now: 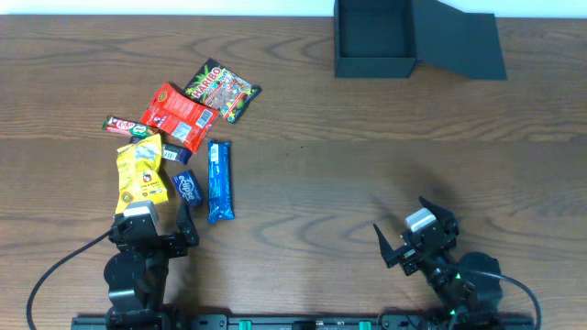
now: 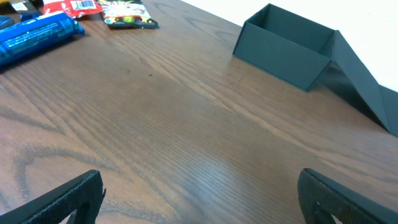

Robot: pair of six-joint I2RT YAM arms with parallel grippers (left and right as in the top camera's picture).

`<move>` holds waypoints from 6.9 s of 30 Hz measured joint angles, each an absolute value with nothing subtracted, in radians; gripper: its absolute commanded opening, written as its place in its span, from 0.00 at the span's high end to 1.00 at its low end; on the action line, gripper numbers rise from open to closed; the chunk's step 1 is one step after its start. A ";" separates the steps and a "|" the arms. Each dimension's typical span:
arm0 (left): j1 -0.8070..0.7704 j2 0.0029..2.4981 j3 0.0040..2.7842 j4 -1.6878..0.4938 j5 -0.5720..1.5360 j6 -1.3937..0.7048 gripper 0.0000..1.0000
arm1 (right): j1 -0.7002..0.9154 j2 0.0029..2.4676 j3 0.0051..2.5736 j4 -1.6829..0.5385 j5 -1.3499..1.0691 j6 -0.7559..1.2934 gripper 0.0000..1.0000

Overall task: Pack container
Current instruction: 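Raise the right gripper from rest toward the green box, then reach the right gripper to the green box's far edge and grip it, then drag the green box with the right gripper toward the table center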

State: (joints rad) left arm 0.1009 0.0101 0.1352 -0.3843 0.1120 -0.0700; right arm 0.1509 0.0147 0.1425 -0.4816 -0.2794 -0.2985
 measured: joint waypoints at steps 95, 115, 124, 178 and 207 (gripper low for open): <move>0.101 0.010 0.135 -0.384 0.112 -0.070 0.05 | 0.156 1.382 1.255 -0.843 -0.336 0.461 0.01; 0.101 0.010 0.135 -0.384 0.112 -0.070 0.05 | 0.175 2.151 2.118 -1.100 -0.141 0.919 0.12; 0.101 0.010 0.135 -0.384 0.112 -0.070 0.05 | 0.057 2.489 2.436 -1.092 -0.246 1.095 0.16; 0.101 0.010 0.135 -0.384 0.112 -0.070 0.05 | 0.057 2.543 2.495 -1.538 -0.176 1.029 0.98; 0.101 0.010 0.135 -0.384 0.112 -0.070 0.05 | 0.216 2.404 2.451 -1.695 -0.059 0.088 0.99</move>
State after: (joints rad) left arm 0.1005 0.0101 0.1352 -0.3840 0.1116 -0.0700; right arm 0.2165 2.4039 2.4512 -1.6951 -0.0593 0.0883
